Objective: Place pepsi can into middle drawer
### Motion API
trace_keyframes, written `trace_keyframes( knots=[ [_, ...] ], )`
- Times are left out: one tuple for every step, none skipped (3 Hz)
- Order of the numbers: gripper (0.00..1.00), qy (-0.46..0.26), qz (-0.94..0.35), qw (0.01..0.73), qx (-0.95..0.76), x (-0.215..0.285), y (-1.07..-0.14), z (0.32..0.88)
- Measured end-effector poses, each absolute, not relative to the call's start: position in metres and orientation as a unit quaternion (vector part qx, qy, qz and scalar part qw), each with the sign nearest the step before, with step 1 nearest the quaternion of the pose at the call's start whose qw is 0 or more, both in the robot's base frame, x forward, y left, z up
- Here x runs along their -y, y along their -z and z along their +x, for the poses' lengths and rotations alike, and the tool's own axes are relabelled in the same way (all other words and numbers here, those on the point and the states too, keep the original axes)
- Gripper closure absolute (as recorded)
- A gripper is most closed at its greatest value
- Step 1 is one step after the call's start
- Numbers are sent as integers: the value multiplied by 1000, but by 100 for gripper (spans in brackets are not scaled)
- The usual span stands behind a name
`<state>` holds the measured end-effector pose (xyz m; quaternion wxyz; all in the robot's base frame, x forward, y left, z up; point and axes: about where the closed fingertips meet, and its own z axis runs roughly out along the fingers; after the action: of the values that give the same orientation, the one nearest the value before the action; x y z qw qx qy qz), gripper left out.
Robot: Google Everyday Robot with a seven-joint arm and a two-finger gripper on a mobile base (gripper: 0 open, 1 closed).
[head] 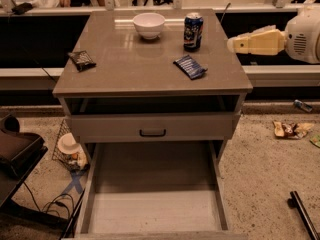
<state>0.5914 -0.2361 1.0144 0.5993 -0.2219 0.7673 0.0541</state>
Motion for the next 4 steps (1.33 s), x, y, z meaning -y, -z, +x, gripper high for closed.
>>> trace_keyframes(
  knots=[
    [0, -62, -224, 594, -770, 227, -1011, 587],
    [0, -103, -220, 596, -766, 195, -985, 598],
    [0, -143, -235, 612, -742, 139, -955, 636],
    [0, -151, -248, 624, -725, 111, -938, 667]
  ],
)
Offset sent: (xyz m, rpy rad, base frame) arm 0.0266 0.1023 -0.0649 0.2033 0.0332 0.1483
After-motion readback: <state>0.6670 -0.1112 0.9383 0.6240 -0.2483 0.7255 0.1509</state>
